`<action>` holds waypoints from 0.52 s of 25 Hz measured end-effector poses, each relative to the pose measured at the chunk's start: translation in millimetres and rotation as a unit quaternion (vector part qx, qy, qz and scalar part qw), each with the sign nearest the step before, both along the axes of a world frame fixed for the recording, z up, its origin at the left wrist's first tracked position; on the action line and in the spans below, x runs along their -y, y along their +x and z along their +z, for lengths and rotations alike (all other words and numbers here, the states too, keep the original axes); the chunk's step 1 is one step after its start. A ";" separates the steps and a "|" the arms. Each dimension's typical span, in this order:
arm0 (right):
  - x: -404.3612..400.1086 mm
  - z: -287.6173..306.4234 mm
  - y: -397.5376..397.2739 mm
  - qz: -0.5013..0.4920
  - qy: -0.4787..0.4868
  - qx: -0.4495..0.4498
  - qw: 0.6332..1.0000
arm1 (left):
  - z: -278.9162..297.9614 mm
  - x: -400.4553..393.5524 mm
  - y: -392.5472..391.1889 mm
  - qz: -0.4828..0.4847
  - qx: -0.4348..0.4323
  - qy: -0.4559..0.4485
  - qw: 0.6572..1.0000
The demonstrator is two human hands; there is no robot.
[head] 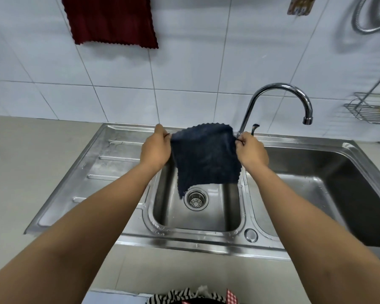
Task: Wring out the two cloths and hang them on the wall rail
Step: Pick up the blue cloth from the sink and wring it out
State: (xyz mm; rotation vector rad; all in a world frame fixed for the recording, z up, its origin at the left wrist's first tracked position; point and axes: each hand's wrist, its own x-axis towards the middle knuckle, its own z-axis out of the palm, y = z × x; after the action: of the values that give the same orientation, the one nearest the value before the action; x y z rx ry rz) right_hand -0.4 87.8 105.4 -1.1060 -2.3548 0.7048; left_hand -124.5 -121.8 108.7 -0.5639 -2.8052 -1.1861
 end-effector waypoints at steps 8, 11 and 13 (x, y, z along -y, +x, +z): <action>-0.5 -0.6 14.3 -0.010 0.012 -0.024 1.000 | 1.2 13.0 -2.3 -0.007 -0.006 0.002 1.000; 0.0 -0.6 20.8 -0.015 0.025 -0.014 0.999 | 2.0 16.4 -1.7 -0.013 -0.008 -0.004 1.000; 1.0 4.6 19.8 -0.015 0.028 -0.040 0.999 | 9.1 14.6 -0.9 0.015 -0.032 0.025 0.999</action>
State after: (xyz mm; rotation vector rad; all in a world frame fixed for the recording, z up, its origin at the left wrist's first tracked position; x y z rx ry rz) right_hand 19.4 86.8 110.0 -1.0679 -2.2725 0.6560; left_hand -125.4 -136.4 117.8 -0.5449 -2.7132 -1.2050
